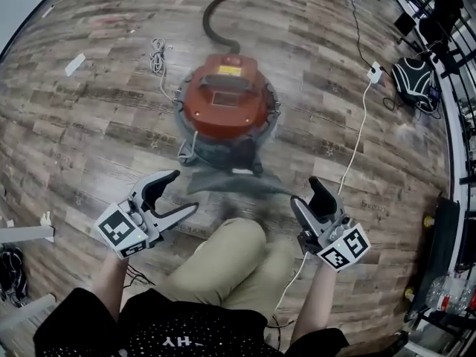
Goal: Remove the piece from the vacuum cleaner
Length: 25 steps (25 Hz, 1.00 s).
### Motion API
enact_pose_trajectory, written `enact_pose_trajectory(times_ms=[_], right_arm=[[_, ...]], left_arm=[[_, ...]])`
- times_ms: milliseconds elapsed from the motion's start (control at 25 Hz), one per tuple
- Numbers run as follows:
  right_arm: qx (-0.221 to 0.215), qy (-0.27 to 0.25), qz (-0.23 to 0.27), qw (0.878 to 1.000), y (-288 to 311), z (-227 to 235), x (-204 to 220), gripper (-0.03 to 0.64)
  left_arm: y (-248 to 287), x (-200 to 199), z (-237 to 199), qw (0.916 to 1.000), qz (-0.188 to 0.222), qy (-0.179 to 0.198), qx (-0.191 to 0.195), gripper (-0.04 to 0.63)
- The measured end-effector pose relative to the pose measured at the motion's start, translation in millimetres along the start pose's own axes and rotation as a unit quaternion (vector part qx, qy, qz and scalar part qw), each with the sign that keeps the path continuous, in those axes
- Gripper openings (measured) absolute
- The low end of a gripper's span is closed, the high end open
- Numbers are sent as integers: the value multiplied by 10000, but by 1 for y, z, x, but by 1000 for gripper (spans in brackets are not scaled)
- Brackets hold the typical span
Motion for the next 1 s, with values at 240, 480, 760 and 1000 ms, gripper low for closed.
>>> enact_pose_trajectory(times_ms=[240,480,760,1000], right_arm=[[-295,-927,-616,9933,-5,19,58,265],[-481,-1329,-855,9863,9,23,79,147],[-694,-1300,-680,9867,5,17,79,41],[-837,-1418,-652,9842,-7,3,82,37]], left_arm=[[11,71,-13,9997,-152,180,-69,313],[27,77,-11,9990,-145,410,-126,257],[25,74,1,9987,27,505,44,26],[19,68,16,9987,377,301,138,24]])
Point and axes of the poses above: the fingertips, and each gripper's own axes: y forward along the fingers, z to its right, x out of its underside, the point moved 3 cm from there along -y, backward along the fingers, and after that the axes turned 5 degrees about z, right-handed, at the moved point
